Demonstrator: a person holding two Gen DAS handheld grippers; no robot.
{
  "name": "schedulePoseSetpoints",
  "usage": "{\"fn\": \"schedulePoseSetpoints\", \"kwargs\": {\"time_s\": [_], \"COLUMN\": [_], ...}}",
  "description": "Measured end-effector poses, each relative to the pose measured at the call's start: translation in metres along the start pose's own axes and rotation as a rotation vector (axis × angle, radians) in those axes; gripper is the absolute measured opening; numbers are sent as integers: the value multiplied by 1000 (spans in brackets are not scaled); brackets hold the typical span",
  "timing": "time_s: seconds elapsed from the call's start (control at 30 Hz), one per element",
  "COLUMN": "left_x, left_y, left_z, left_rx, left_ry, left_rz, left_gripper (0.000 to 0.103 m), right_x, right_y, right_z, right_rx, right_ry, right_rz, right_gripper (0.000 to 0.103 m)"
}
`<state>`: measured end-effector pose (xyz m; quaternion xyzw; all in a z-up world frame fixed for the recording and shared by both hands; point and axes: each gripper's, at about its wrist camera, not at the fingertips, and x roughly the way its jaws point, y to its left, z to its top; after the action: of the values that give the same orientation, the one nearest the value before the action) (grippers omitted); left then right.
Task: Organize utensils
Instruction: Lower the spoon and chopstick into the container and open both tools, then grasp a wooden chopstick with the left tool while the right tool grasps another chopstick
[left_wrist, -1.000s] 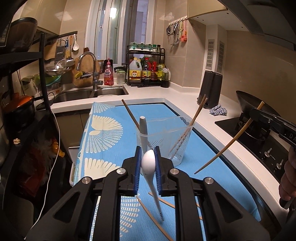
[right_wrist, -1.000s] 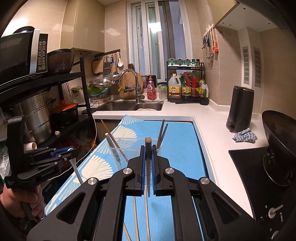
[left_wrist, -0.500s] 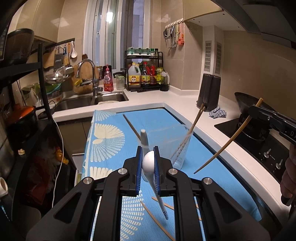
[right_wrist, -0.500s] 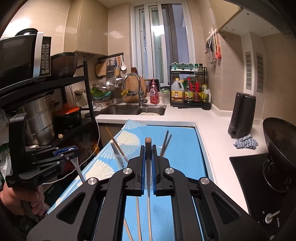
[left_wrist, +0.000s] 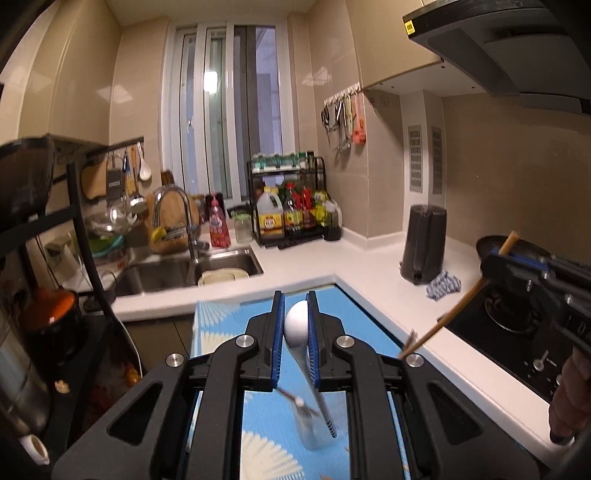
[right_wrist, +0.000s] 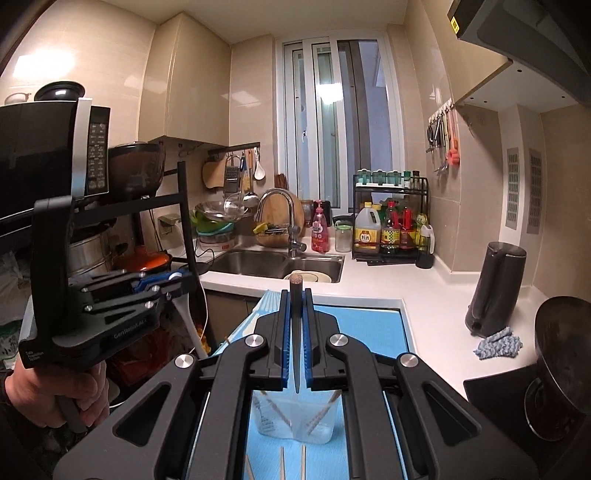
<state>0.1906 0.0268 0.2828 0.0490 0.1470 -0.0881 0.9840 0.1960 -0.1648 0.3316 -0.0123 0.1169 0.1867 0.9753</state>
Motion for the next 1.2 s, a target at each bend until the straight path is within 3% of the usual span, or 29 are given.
{"fn": "schedulePoseSetpoints", "kwargs": {"time_s": [0.1, 0.23, 0.37, 0.53, 0.7, 0.77, 1.0, 1.2], "left_x": [18, 54, 88, 102, 88, 78, 34, -12], "left_y": [-5, -15, -28, -35, -27, -23, -14, -18], "left_z": [8, -6, -44, -80, -84, -80, -75, -104], "left_rx": [16, 43, 82, 109, 74, 55, -1, -57], "left_ry": [-20, 14, 101, 170, 147, 126, 61, 35], "left_rz": [20, 32, 20, -20, -46, -41, -20, 6], "left_gripper": [12, 12, 12, 13, 16, 31, 32, 32], "right_x": [15, 43, 67, 82, 76, 70, 40, 5], "right_y": [-3, -14, -22, -24, -22, -20, -19, -12], "right_z": [-4, -27, -54, -82, -89, -88, -86, -107], "right_rx": [2, 20, 30, 36, 40, 42, 49, 56], "right_ry": [12, 69, 149, 231, 249, 244, 210, 176], "right_rz": [-12, -28, -33, -18, -9, -11, -20, -41], "right_gripper": [6, 6, 6, 7, 10, 10, 11, 16]}}
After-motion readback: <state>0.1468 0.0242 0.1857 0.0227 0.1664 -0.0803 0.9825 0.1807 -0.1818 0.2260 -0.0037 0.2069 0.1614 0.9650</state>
